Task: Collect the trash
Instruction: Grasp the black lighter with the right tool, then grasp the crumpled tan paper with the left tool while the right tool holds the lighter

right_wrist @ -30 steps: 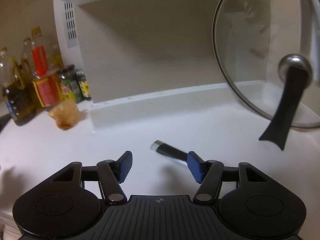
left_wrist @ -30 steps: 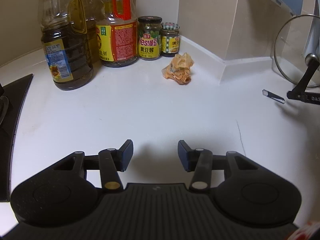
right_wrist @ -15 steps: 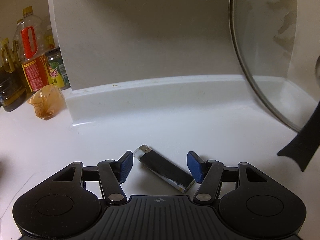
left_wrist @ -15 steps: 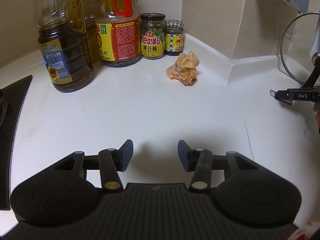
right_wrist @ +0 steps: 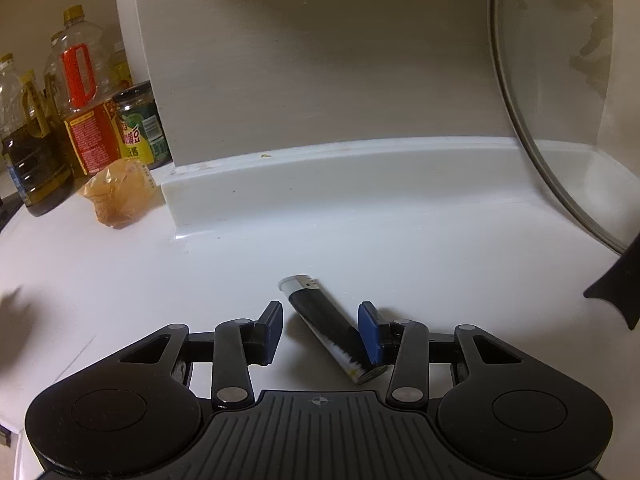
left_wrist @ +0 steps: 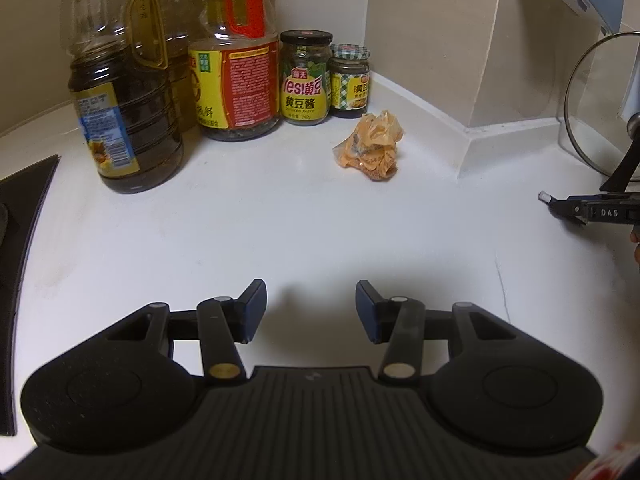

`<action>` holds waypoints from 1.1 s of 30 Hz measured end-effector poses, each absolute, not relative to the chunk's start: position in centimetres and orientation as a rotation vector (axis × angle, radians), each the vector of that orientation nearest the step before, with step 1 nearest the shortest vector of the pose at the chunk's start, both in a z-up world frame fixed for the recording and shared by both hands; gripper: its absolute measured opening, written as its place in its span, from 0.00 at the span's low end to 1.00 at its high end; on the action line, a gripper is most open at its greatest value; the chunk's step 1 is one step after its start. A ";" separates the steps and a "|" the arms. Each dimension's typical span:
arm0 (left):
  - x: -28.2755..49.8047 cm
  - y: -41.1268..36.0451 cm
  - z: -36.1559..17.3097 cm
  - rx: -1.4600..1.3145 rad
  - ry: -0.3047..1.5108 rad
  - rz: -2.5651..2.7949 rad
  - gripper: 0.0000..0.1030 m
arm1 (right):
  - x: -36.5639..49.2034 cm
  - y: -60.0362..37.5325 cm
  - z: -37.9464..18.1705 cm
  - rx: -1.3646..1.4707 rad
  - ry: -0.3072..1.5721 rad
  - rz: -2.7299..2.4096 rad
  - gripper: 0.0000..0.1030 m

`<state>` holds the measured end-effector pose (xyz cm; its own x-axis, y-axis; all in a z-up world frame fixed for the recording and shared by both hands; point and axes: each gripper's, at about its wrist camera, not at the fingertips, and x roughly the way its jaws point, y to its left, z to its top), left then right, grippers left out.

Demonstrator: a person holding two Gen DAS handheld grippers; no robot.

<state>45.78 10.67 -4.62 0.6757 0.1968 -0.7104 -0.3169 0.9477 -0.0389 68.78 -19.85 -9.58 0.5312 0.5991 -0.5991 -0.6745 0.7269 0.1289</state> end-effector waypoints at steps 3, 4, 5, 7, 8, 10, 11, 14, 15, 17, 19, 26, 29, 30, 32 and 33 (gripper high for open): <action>46.7 10.6 -4.6 -0.165 0.763 0.268 0.44 | 69.2 -19.2 -9.9 -0.153 0.663 0.757 0.42; 47.1 10.6 -4.6 -0.163 0.758 0.264 0.44 | 69.2 -19.1 -9.9 -0.161 0.659 0.757 0.42; 47.4 10.5 -4.6 -0.161 0.754 0.260 0.44 | 69.2 -19.1 -9.9 -0.166 0.657 0.751 0.38; 48.2 10.5 -4.6 -0.157 0.745 0.250 0.44 | 69.2 -19.0 -10.0 -0.167 0.650 0.741 0.27; 48.6 10.5 -4.6 -0.157 0.742 0.244 0.44 | 69.2 -19.0 -10.0 -0.162 0.651 0.740 0.27; 49.4 10.4 -4.4 -0.156 0.733 0.230 0.44 | 69.3 -19.1 -10.0 -0.151 0.653 0.734 0.26; 49.8 10.3 -4.4 -0.152 0.727 0.223 0.44 | 69.3 -19.1 -10.0 -0.148 0.653 0.732 0.26; 51.1 10.0 -4.1 -0.135 0.707 0.204 0.44 | 69.2 -19.0 -9.9 -0.150 0.655 0.701 0.24; 51.6 9.9 -4.0 -0.133 0.697 0.197 0.44 | 69.2 -19.2 -9.8 -0.135 0.656 0.690 0.23; 52.5 9.8 -3.8 -0.130 0.681 0.184 0.45 | 69.2 -19.5 -9.6 -0.094 0.653 0.669 0.23; 53.4 9.7 -3.6 -0.123 0.662 0.178 0.48 | 69.1 -19.8 -9.3 -0.064 0.641 0.659 0.23; 57.2 10.0 -4.2 -0.097 0.640 0.183 0.55 | 69.1 -20.9 -8.5 0.018 0.632 0.628 0.23; 58.7 9.9 -4.6 -0.073 0.648 0.191 0.55 | 69.0 -21.4 -8.2 0.050 0.632 0.626 0.23; 59.2 10.0 -4.7 -0.066 0.651 0.192 0.55 | 69.0 -21.5 -8.2 0.058 0.631 0.626 0.23; 60.0 10.1 -4.9 -0.053 0.657 0.194 0.55 | 68.9 -21.8 -8.1 0.070 0.629 0.623 0.23; 60.3 10.2 -5.0 -0.048 0.659 0.196 0.55 | 68.8 -22.0 -8.1 0.076 0.627 0.622 0.23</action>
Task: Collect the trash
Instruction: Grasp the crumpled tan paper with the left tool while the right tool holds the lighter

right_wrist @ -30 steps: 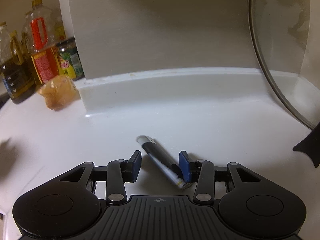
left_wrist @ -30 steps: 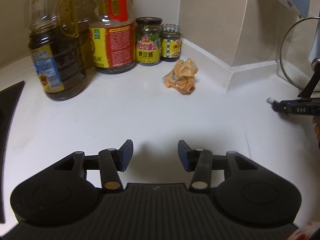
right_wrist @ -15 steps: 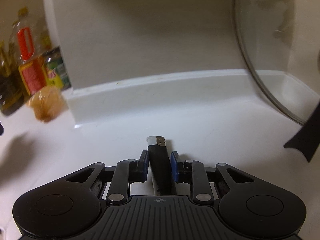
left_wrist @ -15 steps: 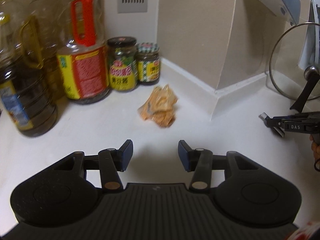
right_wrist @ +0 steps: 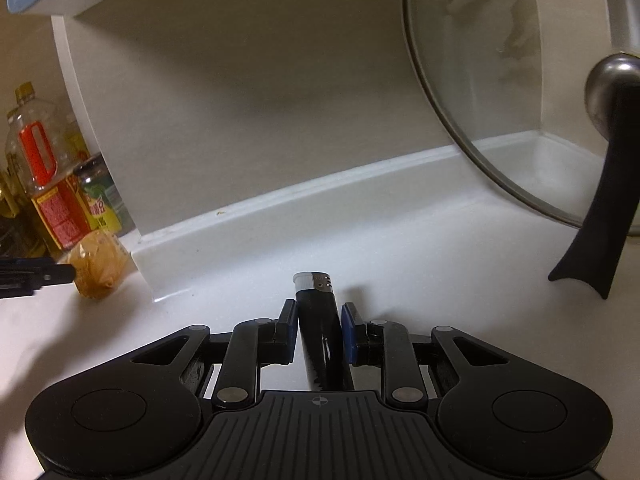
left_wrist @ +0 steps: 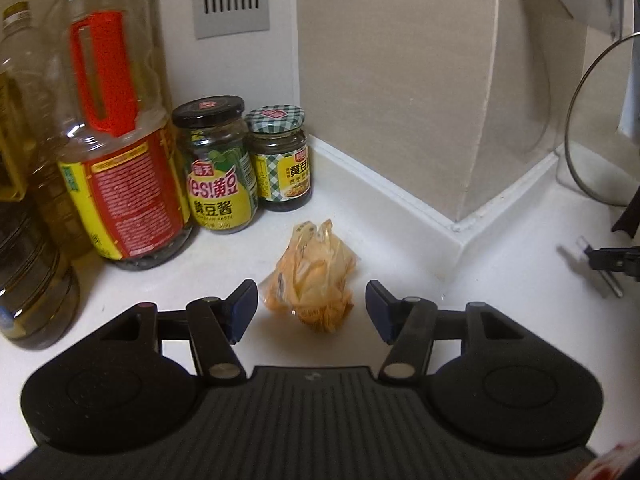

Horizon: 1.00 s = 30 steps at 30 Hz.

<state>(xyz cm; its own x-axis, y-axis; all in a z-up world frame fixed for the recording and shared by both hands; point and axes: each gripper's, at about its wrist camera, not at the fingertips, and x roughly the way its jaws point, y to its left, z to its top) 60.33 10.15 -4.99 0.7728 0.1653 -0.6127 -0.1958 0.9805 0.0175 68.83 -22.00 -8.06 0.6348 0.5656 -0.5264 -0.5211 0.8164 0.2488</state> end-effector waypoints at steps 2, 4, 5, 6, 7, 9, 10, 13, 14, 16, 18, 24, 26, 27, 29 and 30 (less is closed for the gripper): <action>60.9 10.2 -5.2 -0.041 0.665 0.198 0.54 | 68.7 -22.3 -8.0 0.082 0.625 0.619 0.23; 61.4 10.1 -5.4 -0.032 0.675 0.194 0.53 | 68.6 -22.6 -8.0 0.089 0.622 0.615 0.23; 61.6 10.0 -5.5 -0.027 0.679 0.192 0.47 | 68.5 -22.7 -8.0 0.092 0.622 0.614 0.23; 61.6 9.9 -5.5 -0.024 0.681 0.189 0.44 | 68.4 -22.9 -7.9 0.096 0.620 0.612 0.23; 61.8 9.8 -5.6 -0.022 0.685 0.188 0.40 | 68.4 -23.0 -8.0 0.101 0.620 0.612 0.23; 61.8 9.6 -5.6 -0.021 0.685 0.186 0.37 | 68.3 -23.2 -7.9 0.106 0.619 0.612 0.23; 61.7 9.6 -5.6 -0.019 0.687 0.183 0.33 | 68.2 -23.3 -7.9 0.107 0.615 0.608 0.23; 61.6 9.6 -5.4 -0.022 0.691 0.173 0.29 | 68.0 -23.5 -7.8 0.110 0.617 0.610 0.23; 61.5 9.5 -5.4 -0.018 0.691 0.169 0.26 | 68.0 -23.5 -7.8 0.110 0.617 0.611 0.23; 61.3 9.3 -5.2 -0.009 0.691 0.163 0.23 | 67.9 -23.5 -7.7 0.110 0.615 0.611 0.23; 61.1 9.2 -5.0 -0.006 0.687 0.164 0.21 | 67.9 -23.5 -7.7 0.111 0.614 0.612 0.23; 60.0 8.9 -4.2 -0.010 0.680 0.158 0.17 | 67.4 -23.8 -7.3 0.120 0.605 0.618 0.23; 59.4 8.9 -3.9 -0.015 0.676 0.156 0.16 | 67.1 -23.9 -7.1 0.123 0.600 0.618 0.23; 59.1 8.9 -3.7 -0.020 0.675 0.154 0.16 | 66.9 -24.0 -7.0 0.125 0.598 0.619 0.23; 58.4 8.9 -3.4 -0.032 0.672 0.150 0.16 | 66.4 -24.2 -6.8 0.131 0.594 0.620 0.23; 58.0 8.9 -3.2 -0.036 0.672 0.147 0.16 | 66.2 -24.3 -6.7 0.134 0.593 0.621 0.23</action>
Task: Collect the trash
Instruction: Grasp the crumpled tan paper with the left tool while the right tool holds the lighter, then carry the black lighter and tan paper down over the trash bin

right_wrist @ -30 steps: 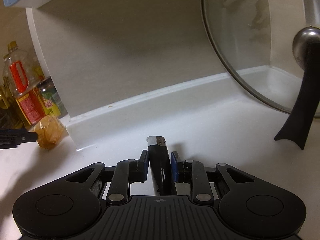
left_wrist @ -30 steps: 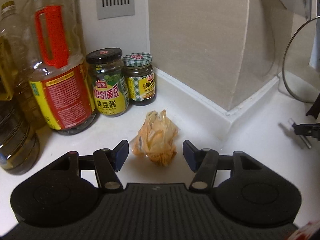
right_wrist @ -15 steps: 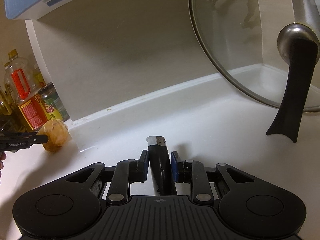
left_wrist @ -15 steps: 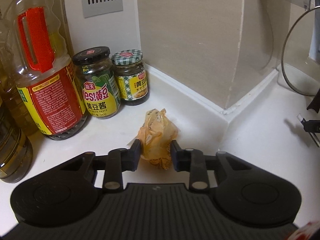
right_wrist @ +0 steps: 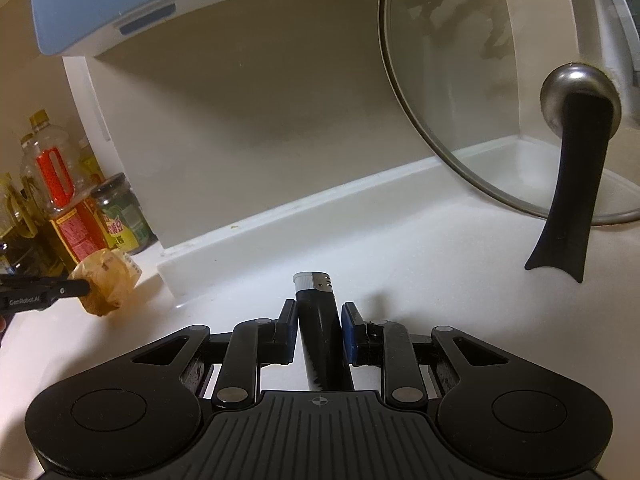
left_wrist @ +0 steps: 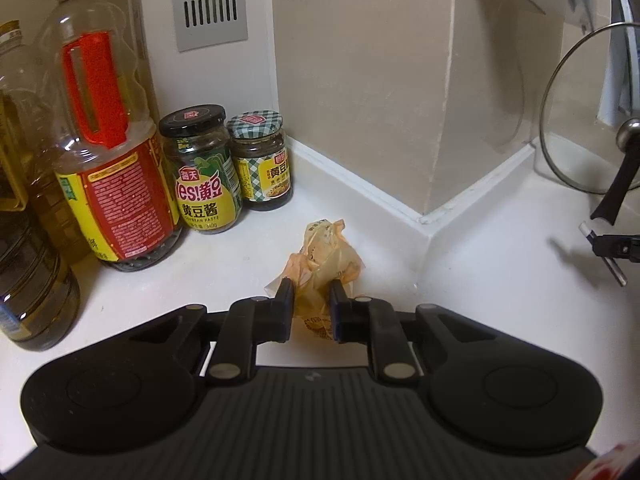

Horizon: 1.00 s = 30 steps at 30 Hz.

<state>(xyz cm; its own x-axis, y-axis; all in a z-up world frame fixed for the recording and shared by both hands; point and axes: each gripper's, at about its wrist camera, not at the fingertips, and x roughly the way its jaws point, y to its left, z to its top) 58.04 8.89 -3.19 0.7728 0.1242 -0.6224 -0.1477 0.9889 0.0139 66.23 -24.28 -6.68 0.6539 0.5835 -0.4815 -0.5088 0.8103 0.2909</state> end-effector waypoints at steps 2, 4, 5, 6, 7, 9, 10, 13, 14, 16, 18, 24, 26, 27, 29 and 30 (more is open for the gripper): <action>57.1 8.9 -2.8 -0.047 0.665 0.141 0.16 | 65.8 -24.4 -6.5 0.137 0.588 0.623 0.23; 56.1 8.9 -2.5 -0.060 0.658 0.132 0.16 | 65.2 -24.6 -6.3 0.142 0.585 0.623 0.23; 55.6 9.0 -2.3 -0.067 0.657 0.128 0.16 | 64.8 -24.6 -6.2 0.145 0.585 0.623 0.23; 55.1 9.0 -2.2 -0.073 0.656 0.125 0.16 | 64.4 -24.7 -6.1 0.147 0.586 0.623 0.23; 54.5 9.0 -2.1 -0.080 0.655 0.121 0.16 | 64.0 -24.8 -6.1 0.150 0.585 0.622 0.23; 53.3 9.1 -1.9 -0.096 0.652 0.112 0.16 | 63.0 -25.0 -5.9 0.156 0.586 0.620 0.23; 52.7 9.1 -1.8 -0.104 0.650 0.107 0.16 | 62.5 -25.0 -5.8 0.159 0.586 0.618 0.23; 50.7 9.2 -1.4 -0.128 0.642 0.092 0.16 | 60.9 -25.1 -5.5 0.167 0.583 0.613 0.23; 50.1 9.3 -1.3 -0.131 0.639 0.085 0.16 | 60.4 -25.1 -5.4 0.171 0.582 0.612 0.23; 48.7 9.2 -1.0 -0.137 0.631 0.075 0.16 | 59.0 -25.2 -5.3 0.179 0.581 0.610 0.23; 47.3 9.2 -0.7 -0.149 0.626 0.063 0.16 | 57.7 -25.2 -5.1 0.188 0.582 0.609 0.23; 42.9 9.2 0.3 -0.174 0.607 0.026 0.16 | 53.2 -24.9 -4.5 0.203 0.579 0.612 0.23; 41.4 9.3 0.6 -0.184 0.601 0.016 0.16 | 51.7 -24.7 -4.4 0.210 0.581 0.614 0.23; 40.7 9.4 0.7 -0.188 0.598 0.012 0.16 | 50.9 -24.6 -4.3 0.213 0.581 0.615 0.23; 39.2 9.5 0.9 -0.197 0.595 0.002 0.16 | 49.6 -24.2 -4.1 0.220 0.584 0.620 0.23; 38.5 9.6 1.1 -0.201 0.594 -0.004 0.16 | 48.8 -24.1 -4.0 0.224 0.582 0.621 0.23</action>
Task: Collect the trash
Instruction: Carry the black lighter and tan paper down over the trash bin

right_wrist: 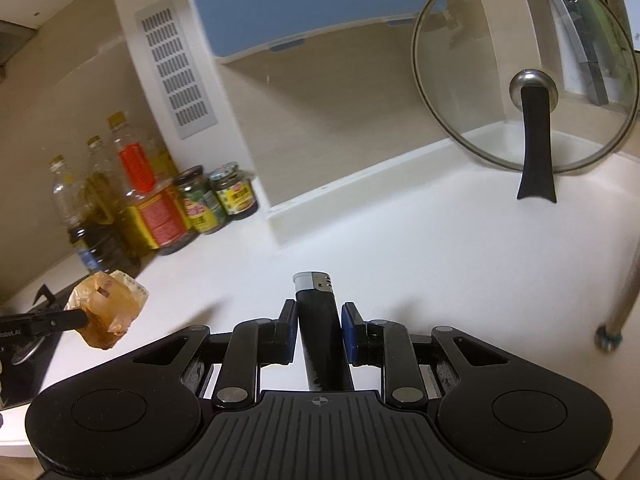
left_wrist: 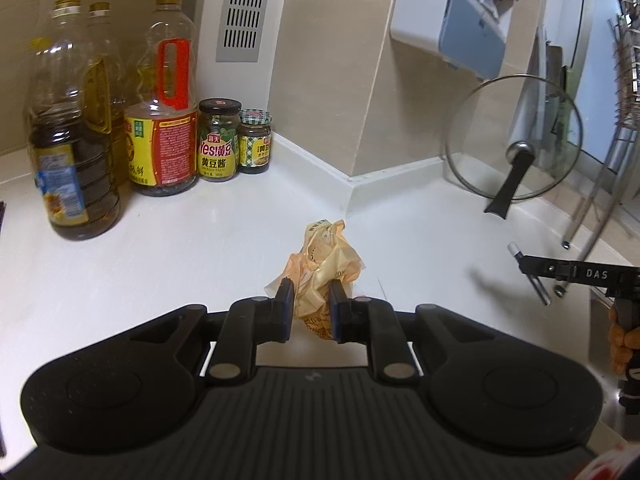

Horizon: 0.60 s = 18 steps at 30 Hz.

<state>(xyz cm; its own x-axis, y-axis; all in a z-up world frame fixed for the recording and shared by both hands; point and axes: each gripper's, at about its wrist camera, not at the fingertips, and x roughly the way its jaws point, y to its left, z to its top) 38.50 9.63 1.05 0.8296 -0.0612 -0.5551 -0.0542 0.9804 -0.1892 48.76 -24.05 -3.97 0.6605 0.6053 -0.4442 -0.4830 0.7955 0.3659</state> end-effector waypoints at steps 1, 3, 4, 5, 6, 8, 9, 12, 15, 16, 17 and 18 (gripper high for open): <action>37.8 9.7 1.2 -0.203 0.591 -0.010 0.16 | 48.0 -23.9 -3.9 0.228 0.581 0.623 0.23; 36.4 9.9 1.3 -0.208 0.589 -0.022 0.16 | 46.3 -23.5 -3.7 0.238 0.579 0.627 0.23; 35.7 9.9 1.4 -0.211 0.589 -0.029 0.16 | 45.5 -23.3 -3.6 0.244 0.580 0.630 0.23; 35.0 10.0 1.4 -0.213 0.590 -0.035 0.16 | 44.6 -23.1 -3.5 0.250 0.580 0.633 0.23; 34.2 10.1 1.4 -0.216 0.590 -0.041 0.16 | 43.5 -22.9 -3.4 0.256 0.578 0.636 0.23; 32.7 10.2 1.3 -0.225 0.594 -0.059 0.16 | 41.7 -22.4 -3.3 0.267 0.583 0.646 0.23; 31.9 10.3 1.2 -0.229 0.597 -0.066 0.16 | 40.7 -22.0 -3.3 0.272 0.585 0.653 0.23; 29.7 10.5 0.6 -0.240 0.616 -0.091 0.16 | 37.7 -20.8 -3.7 0.288 0.610 0.679 0.23; 27.7 10.5 -0.4 -0.259 0.645 -0.116 0.16 | 34.9 -19.5 -4.5 0.298 0.648 0.702 0.23; 27.1 10.5 -0.8 -0.266 0.657 -0.124 0.16 | 34.0 -19.1 -4.9 0.298 0.664 0.709 0.23; 26.4 10.5 -1.3 -0.272 0.669 -0.132 0.16 | 33.2 -18.6 -5.4 0.298 0.684 0.714 0.23; 25.7 10.4 -1.7 -0.277 0.681 -0.138 0.16 | 32.6 -18.2 -5.9 0.299 0.702 0.718 0.23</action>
<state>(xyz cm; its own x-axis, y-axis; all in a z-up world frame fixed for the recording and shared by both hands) 25.74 10.39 -1.74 0.7697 -0.2150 -0.6011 0.0353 0.9545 -0.2962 32.56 -18.16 -5.95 0.5401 0.6892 -0.4829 -0.4979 0.7243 0.4770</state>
